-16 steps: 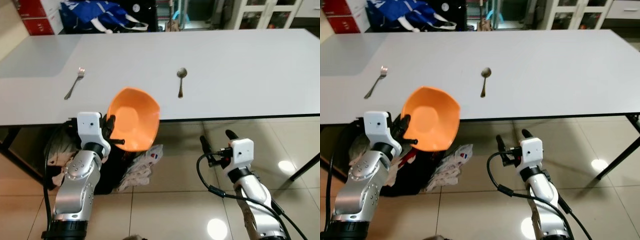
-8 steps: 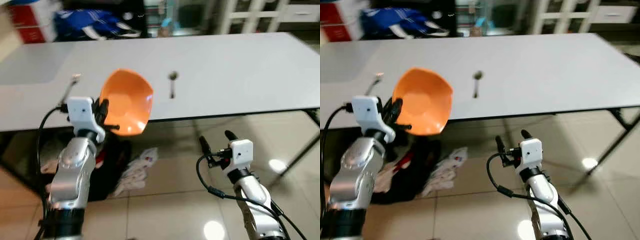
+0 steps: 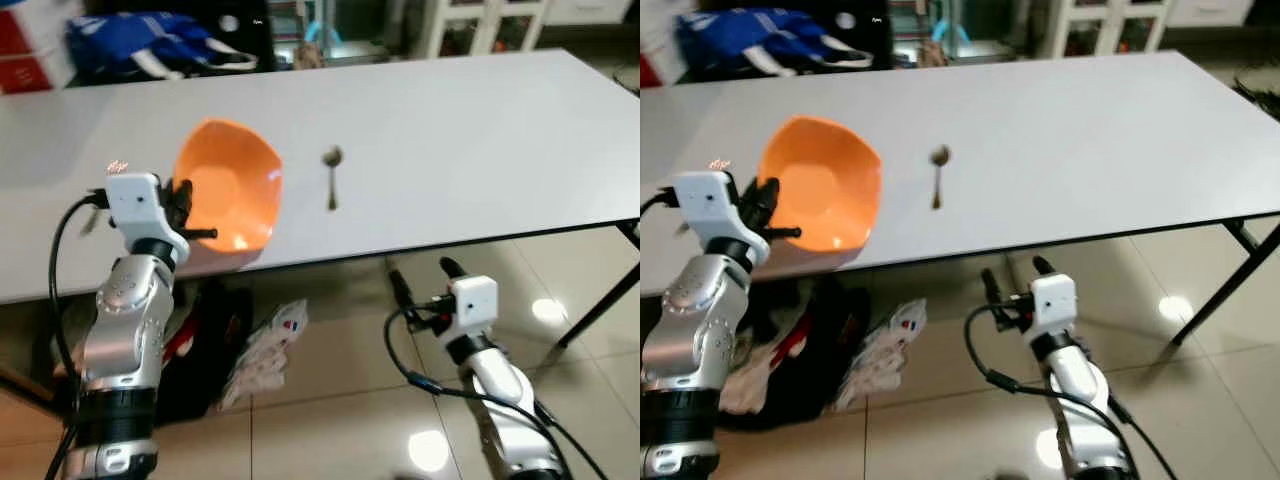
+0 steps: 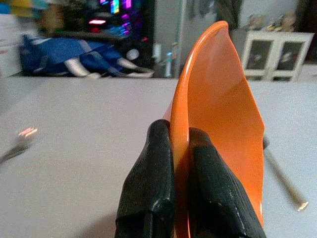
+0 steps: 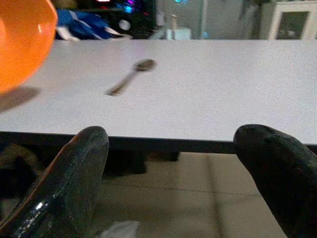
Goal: Setting the table
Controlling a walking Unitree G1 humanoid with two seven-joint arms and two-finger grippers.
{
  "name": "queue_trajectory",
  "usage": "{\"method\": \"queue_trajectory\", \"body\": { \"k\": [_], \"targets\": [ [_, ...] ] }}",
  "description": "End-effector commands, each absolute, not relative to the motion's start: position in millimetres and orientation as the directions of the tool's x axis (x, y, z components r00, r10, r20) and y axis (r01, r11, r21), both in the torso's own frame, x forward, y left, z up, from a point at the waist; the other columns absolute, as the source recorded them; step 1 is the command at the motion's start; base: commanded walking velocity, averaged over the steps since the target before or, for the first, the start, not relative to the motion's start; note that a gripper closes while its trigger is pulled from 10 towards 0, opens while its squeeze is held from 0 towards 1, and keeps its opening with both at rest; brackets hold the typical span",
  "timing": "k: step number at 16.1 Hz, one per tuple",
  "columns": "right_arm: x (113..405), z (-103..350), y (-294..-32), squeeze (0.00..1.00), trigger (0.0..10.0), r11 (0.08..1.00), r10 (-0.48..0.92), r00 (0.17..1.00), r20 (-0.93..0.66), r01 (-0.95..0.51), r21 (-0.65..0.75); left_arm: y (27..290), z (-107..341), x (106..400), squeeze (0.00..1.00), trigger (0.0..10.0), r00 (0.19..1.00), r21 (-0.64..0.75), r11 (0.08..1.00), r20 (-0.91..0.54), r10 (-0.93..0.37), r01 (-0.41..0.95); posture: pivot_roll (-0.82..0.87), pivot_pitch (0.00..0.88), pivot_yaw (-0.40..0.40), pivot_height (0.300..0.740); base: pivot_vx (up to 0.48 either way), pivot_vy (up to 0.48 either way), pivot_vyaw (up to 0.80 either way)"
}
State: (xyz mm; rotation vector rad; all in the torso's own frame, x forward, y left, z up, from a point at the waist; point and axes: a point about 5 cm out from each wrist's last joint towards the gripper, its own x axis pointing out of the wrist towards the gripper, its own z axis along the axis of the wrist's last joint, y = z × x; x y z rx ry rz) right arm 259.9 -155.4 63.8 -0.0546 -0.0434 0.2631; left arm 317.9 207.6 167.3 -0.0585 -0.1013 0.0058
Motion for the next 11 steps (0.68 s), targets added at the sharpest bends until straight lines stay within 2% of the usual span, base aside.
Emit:
{"method": "queue_trajectory", "body": {
  "k": [1, 6, 9, 11],
  "targets": [
    [258.2, 62.3, -163.2, 0.0, 10.0, 0.968, 0.242, 0.97, 0.025, -0.239, -0.072, 193.6, 182.0, 324.1, 0.0, 0.0, 0.986, -0.069, 0.996, 0.161, -0.039, 0.051, -0.12, 0.0, 0.061, 0.736, 0.446, 0.0, 0.0],
    [257.5, 59.7, -164.5, 0.0, 10.0, 0.968, 0.243, 0.97, 0.015, -0.242, -0.073, 194.5, 185.8, 327.4, 0.0, 0.0, 0.984, -0.063, 0.997, 0.174, -0.037, 0.049, -0.12, 0.0, 0.059, 0.736, 0.449, 0.0, 0.0],
    [257.4, 58.6, -164.8, 0.0, 10.0, 0.968, 0.243, 0.97, 0.01, -0.242, -0.072, 197.9, 192.6, 334.9, 0.0, 0.0, 0.985, -0.085, 0.996, 0.174, -0.011, 0.026, -0.12, 0.0, 0.058, 0.736, 0.0, 0.0, 0.0],
    [258.1, 58.3, -164.0, 0.0, 10.0, 0.967, 0.247, 0.969, 0.009, -0.245, -0.072, 189.2, 199.4, 344.1, 0.0, 0.0, 0.983, -0.106, 0.992, 0.178, -0.043, 0.062, -0.11, 0.0, 0.056, 0.736, 0.0, 0.0, 0.0]
  ]
}}
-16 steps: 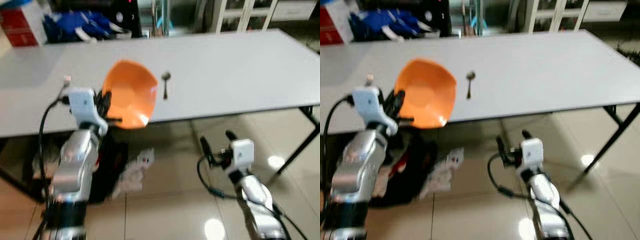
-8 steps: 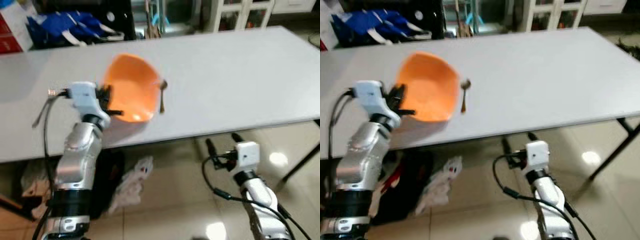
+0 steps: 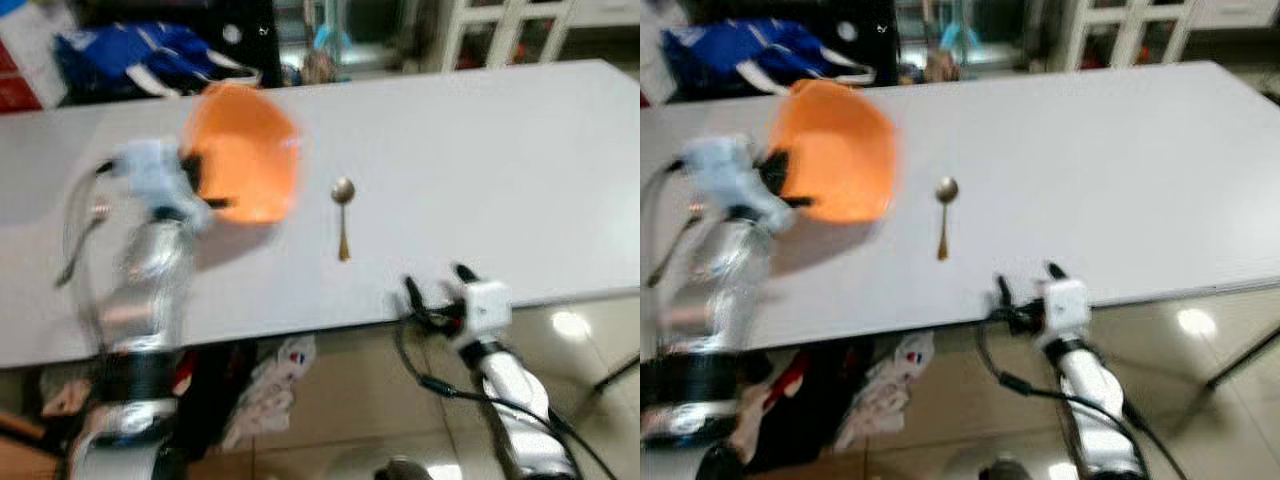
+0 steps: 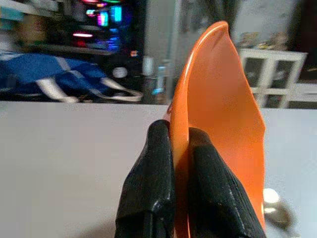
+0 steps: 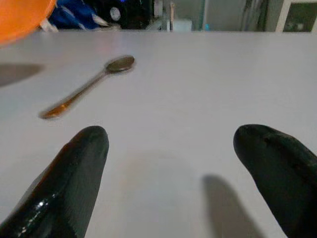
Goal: Setting the table
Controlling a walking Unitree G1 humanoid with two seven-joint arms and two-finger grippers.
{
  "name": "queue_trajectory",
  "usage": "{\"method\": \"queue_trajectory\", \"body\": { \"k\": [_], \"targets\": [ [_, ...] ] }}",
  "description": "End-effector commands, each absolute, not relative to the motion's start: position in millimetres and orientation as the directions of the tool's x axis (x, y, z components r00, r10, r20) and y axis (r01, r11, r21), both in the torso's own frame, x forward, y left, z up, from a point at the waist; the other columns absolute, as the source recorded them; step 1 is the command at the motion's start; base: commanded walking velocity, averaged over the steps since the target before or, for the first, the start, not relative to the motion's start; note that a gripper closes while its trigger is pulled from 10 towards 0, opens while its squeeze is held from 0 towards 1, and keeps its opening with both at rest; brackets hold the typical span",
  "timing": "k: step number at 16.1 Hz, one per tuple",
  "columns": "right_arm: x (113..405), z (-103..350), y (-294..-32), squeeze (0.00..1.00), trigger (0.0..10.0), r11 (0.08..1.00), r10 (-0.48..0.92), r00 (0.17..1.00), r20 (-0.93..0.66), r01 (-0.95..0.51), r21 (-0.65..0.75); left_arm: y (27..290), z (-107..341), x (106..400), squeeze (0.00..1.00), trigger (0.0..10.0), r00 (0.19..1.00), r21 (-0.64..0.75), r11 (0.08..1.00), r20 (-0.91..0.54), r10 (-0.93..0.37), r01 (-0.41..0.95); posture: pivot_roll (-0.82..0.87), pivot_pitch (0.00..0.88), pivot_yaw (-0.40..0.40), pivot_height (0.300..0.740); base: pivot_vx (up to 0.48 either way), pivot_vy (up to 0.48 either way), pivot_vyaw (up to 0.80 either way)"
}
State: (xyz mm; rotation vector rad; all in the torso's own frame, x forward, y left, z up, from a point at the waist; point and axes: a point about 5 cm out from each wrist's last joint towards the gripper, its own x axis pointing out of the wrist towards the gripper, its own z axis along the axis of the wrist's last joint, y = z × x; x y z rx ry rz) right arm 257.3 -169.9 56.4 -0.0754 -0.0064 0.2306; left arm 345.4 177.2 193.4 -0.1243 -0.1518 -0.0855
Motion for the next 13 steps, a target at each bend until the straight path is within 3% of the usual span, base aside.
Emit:
{"method": "queue_trajectory", "body": {
  "k": [1, 5, 8, 11, 13],
  "targets": [
    [258.3, 58.3, -163.4, 0.0, 10.0, 0.966, 0.248, 0.969, 0.009, -0.247, -0.072, 184.0, 198.7, 351.5, 0.0, 0.0, 0.986, -0.177, 0.981, 0.159, -0.051, 0.079, -0.11, 0.0, 0.056, 0.736, 0.0, 0.0, 0.0],
    [257.9, 58.9, -162.6, 0.0, 10.0, 0.964, 0.256, 0.967, 0.009, -0.255, -0.077, 168.7, 185.8, 375.2, 0.0, 0.0, 0.999, -0.42, 0.907, 0.044, -0.019, 0.036, -0.14, 0.0, 0.06, 0.736, 0.0, 0.0, 0.0],
    [255.5, 59.2, -162.4, 0.0, 10.0, 0.964, 0.256, 0.967, 0.007, -0.255, -0.081, 160.9, 154.3, 378.6, 0.0, 0.0, 0.986, -0.695, 0.707, -0.167, 0.024, -0.135, -0.15, 0.0, 0.062, 0.736, 0.0, 0.0, 0.0],
    [254.7, 59.3, -161.4, 0.0, 10.0, 0.96, 0.267, 0.964, 0.004, -0.265, -0.086, 150.5, 127.5, 373.0, 0.0, 0.0, 0.957, -0.749, 0.616, -0.29, 0.026, -0.244, -0.15, 0.0, 0.062, 0.736, 0.0, 0.0, 0.0],
    [253.8, 58.3, -160.6, 0.0, 10.0, 0.959, 0.272, 0.962, 0.0, -0.271, -0.087, 147.1, 113.0, 370.4, 0.0, 0.0, 0.932, -0.728, 0.613, -0.36, 0.041, -0.308, -0.16, 0.0, 0.064, 0.736, 0.0, 0.0, 0.0]
  ]
}}
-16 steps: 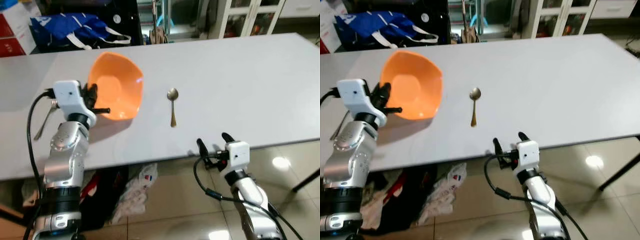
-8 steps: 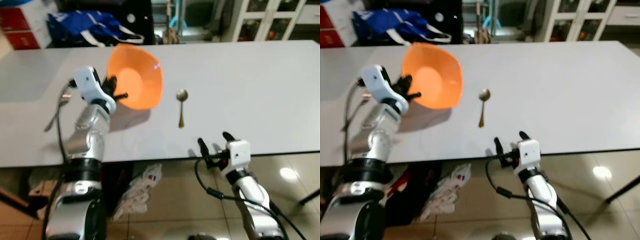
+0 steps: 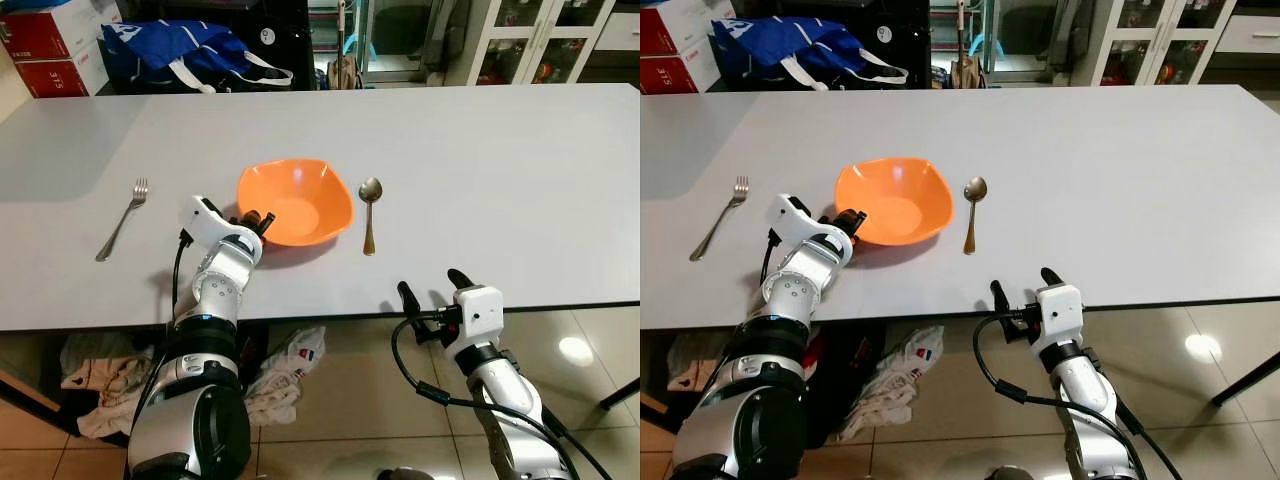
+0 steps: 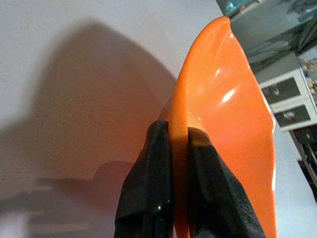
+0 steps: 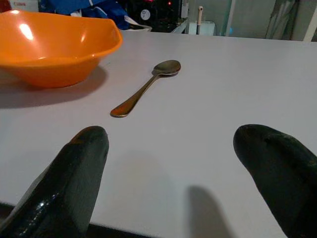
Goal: Setting the table
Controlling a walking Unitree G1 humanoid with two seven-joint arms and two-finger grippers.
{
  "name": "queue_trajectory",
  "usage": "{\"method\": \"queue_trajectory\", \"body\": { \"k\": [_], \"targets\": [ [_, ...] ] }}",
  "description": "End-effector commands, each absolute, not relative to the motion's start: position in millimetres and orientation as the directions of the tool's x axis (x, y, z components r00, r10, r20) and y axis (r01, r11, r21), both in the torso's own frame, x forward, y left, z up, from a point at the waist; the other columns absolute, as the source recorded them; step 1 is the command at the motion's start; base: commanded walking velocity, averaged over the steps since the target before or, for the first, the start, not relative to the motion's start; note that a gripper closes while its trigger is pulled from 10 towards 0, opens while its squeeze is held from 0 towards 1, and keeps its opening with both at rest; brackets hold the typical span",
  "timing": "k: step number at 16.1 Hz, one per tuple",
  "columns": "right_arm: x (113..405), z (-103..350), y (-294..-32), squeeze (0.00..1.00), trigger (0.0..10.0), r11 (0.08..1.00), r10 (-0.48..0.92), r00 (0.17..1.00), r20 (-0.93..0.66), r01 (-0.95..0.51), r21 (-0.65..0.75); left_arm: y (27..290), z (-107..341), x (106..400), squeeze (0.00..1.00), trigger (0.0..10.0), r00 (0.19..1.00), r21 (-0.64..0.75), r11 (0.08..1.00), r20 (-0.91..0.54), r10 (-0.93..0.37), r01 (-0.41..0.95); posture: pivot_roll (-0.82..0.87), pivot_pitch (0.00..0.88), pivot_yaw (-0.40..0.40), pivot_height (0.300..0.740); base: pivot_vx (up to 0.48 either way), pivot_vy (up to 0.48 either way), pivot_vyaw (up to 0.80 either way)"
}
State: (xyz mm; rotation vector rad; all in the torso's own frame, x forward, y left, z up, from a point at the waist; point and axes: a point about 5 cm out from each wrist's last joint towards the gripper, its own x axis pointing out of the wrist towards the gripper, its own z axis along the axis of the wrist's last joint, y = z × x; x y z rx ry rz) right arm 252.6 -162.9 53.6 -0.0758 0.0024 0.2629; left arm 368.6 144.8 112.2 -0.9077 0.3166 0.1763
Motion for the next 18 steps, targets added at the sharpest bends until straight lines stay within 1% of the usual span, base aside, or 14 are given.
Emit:
{"method": "queue_trajectory", "body": {
  "k": [1, 5, 9, 10, 11, 12, 15, 18],
  "targets": [
    [253.3, 58.1, -160.6, 0.0, 10.0, 0.958, 0.273, 0.962, -0.001, -0.272, -0.088, 146.6, 112.4, 370.5, 0.0, 0.0, 0.931, -0.724, 0.616, -0.364, 0.04, -0.31, -0.16, 0.0, 0.064, 0.736, 0.0, 0.0, 0.0],
    [249.5, 57.1, -160.5, 0.0, 10.0, 0.957, 0.276, 0.961, -0.004, -0.275, -0.089, 146.8, 121.3, 376.3, 0.0, 0.0, 0.946, -0.711, 0.653, -0.324, 0.026, -0.262, -0.16, 0.0, 0.065, 0.736, 0.0, 0.0, 0.0],
    [246.8, 56.8, -159.9, 0.0, 10.0, 0.957, 0.276, 0.961, -0.008, -0.276, -0.089, 143.0, 118.1, 377.7, 0.0, 0.0, 0.936, -0.694, 0.673, -0.352, -0.006, -0.257, -0.17, 0.0, 0.069, 0.736, 0.0, 0.0, 0.0],
    [246.0, 57.0, -160.1, 0.0, 10.0, 0.957, 0.275, 0.961, -0.012, -0.275, -0.09, 137.8, 118.3, 378.1, 0.0, 3.0, 0.933, -0.701, 0.67, -0.357, -0.034, -0.244, -0.17, 0.0, 0.068, 0.736, 0.0, 0.0, 0.0],
    [245.9, 56.9, -160.1, 0.0, 10.0, 0.957, 0.275, 0.961, -0.012, -0.275, -0.09, 136.6, 118.5, 378.3, 0.0, 5.0, 0.933, -0.703, 0.669, -0.358, -0.04, -0.241, -0.17, 0.0, 0.068, 0.736, 0.0, 0.0, 0.0],
    [245.8, 57.0, -160.3, 0.0, 10.0, 0.957, 0.276, 0.961, -0.014, -0.276, -0.09, 133.0, 118.5, 378.6, 0.0, 10.0, 0.929, -0.7, 0.673, -0.367, -0.052, -0.239, -0.17, 0.0, 0.067, 0.736, 0.0, 0.0, 0.0],
    [245.5, 57.4, -160.9, 0.0, 10.0, 0.956, 0.278, 0.96, -0.02, -0.278, -0.092, 127.1, 121.0, 380.3, 0.0, 10.0, 0.922, -0.704, 0.67, -0.379, -0.073, -0.237, -0.17, 0.0, 0.067, 0.736, 0.0, 0.0, 0.0],
    [245.3, 57.7, -161.1, 0.0, 10.0, 0.956, 0.279, 0.96, -0.024, -0.279, -0.093, 126.8, 123.7, 382.2, 0.0, 10.0, 0.922, -0.701, 0.675, -0.379, -0.082, -0.229, -0.17, 0.0, 0.068, 0.736, 0.0, 0.0, 0.0]
  ]
}}
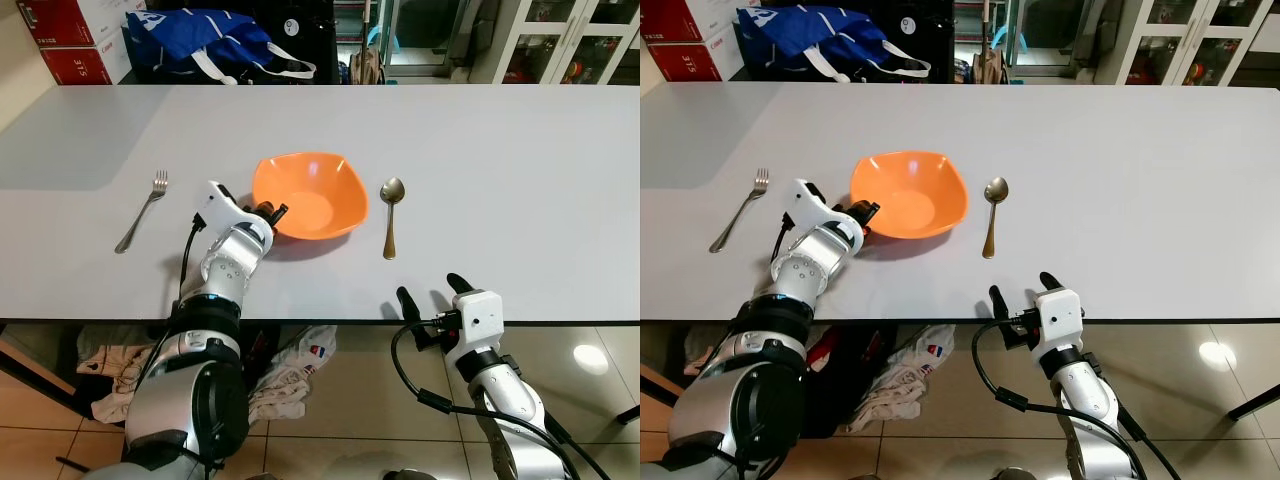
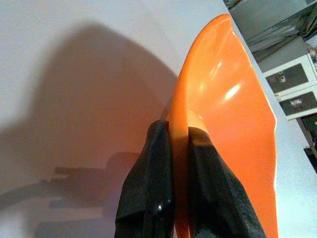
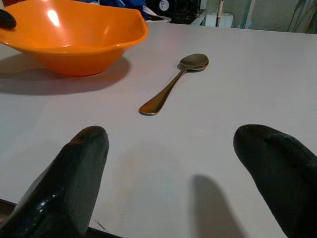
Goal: Setting the table
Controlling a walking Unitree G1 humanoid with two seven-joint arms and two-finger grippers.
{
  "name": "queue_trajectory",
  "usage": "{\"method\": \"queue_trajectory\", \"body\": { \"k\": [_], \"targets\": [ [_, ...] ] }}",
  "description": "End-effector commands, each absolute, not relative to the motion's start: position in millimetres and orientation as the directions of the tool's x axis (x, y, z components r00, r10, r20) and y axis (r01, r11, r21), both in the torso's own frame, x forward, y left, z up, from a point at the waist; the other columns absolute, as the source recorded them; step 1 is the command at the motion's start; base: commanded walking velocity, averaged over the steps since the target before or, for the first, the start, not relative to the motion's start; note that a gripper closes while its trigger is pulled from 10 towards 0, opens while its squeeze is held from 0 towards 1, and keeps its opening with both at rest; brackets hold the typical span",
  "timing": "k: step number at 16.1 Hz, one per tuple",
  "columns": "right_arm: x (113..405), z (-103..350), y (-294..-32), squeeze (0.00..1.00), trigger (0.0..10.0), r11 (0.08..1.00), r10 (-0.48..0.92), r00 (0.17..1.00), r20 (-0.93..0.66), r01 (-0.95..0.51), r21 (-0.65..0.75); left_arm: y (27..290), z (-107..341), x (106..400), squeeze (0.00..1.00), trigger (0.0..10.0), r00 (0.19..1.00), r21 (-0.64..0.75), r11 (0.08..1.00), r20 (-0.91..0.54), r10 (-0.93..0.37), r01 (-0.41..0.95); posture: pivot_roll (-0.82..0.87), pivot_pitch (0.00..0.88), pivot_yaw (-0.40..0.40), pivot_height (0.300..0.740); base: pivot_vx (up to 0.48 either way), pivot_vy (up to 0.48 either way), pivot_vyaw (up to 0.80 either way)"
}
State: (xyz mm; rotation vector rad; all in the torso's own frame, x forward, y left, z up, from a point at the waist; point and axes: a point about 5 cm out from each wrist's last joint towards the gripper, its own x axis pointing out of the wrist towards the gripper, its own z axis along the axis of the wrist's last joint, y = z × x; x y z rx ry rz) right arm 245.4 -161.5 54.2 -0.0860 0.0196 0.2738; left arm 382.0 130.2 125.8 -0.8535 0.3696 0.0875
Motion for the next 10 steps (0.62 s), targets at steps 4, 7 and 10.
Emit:
{"method": "queue_trajectory", "body": {
  "k": [4, 7, 10],
  "targets": [
    [246.1, 56.6, -161.5, 0.0, 10.0, 0.955, 0.281, 0.959, -0.03, -0.282, -0.094, 121.5, 125.7, 383.2, 1.0, 10.0, 0.914, -0.706, 0.675, -0.388, -0.117, -0.213, -0.17, 0.0, 0.067, 0.736, 0.0, 0.0, 0.0],
    [246.7, 55.9, -161.5, 0.0, 10.0, 0.954, 0.282, 0.959, -0.034, -0.283, -0.095, 120.0, 128.3, 384.4, 1.0, 10.0, 0.915, -0.71, 0.673, -0.384, -0.125, -0.206, -0.17, 0.0, 0.067, 0.736, 0.0, 0.0, 0.0],
    [246.7, 54.7, -161.3, 0.0, 10.0, 0.954, 0.281, 0.959, -0.036, -0.283, -0.096, 119.7, 132.1, 385.7, 1.0, 10.0, 0.919, -0.71, 0.678, -0.373, -0.13, -0.192, -0.17, 0.0, 0.067, 0.736, 0.0, 0.0, 0.0]
  ]
}}
